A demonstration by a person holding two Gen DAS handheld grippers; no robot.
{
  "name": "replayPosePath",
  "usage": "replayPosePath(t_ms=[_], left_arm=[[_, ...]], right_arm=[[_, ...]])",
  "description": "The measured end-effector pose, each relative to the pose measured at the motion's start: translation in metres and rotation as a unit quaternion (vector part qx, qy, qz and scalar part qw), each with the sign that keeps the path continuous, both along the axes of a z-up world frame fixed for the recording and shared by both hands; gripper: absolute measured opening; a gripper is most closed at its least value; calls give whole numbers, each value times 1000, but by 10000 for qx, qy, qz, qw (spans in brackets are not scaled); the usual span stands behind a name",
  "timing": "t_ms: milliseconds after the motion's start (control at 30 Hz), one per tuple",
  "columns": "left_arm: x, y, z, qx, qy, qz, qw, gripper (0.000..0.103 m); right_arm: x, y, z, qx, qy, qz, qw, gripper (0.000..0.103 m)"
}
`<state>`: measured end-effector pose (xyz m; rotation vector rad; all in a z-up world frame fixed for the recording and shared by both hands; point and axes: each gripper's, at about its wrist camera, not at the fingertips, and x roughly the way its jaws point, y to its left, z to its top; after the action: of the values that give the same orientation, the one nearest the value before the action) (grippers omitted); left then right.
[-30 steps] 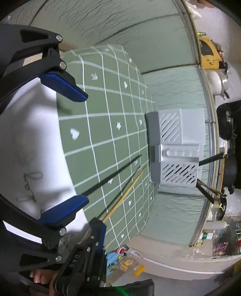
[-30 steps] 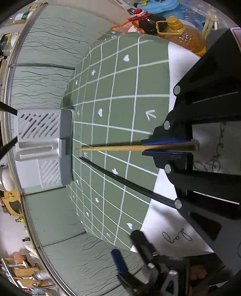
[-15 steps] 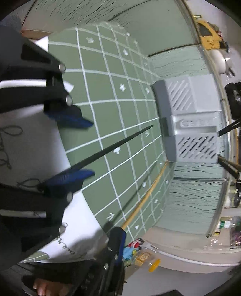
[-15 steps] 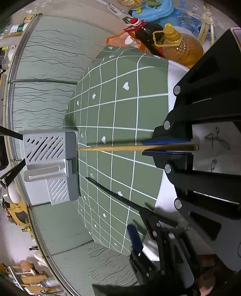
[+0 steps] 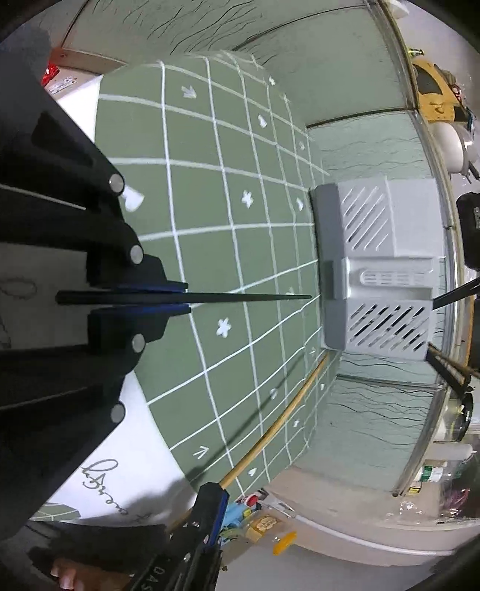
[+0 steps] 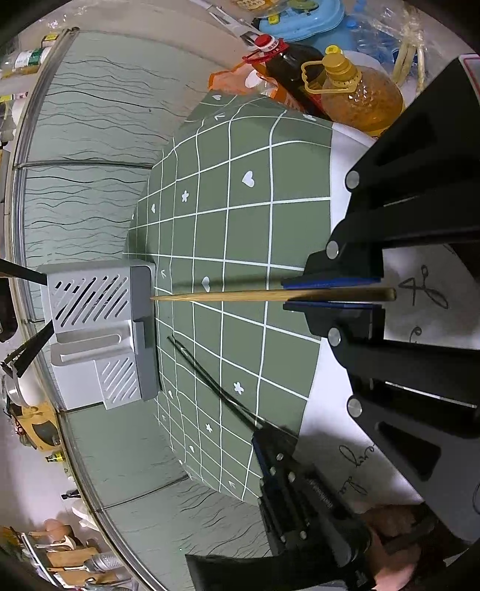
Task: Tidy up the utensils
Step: 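Lift both held chopsticks and carry them over the white holder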
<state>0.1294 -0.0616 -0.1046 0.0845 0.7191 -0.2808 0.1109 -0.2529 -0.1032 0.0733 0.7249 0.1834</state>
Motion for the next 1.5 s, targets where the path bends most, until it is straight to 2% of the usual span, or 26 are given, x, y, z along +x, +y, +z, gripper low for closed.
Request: replayPosePath(t_ms=[467,933,1500], left_arm=[[-5,26,33,-110,-172,-95,9997,8],[-8,44,82,-451,-612,-95,9971,8],[-3,60,129,-568,-1017,-116,9931,8]], right_arm=[[6,1,19,-64,-31,107,9999,6],[9,-1,65,-67,-586,97,9982,6],[14,0,117,35,-1083,181,9940,6]])
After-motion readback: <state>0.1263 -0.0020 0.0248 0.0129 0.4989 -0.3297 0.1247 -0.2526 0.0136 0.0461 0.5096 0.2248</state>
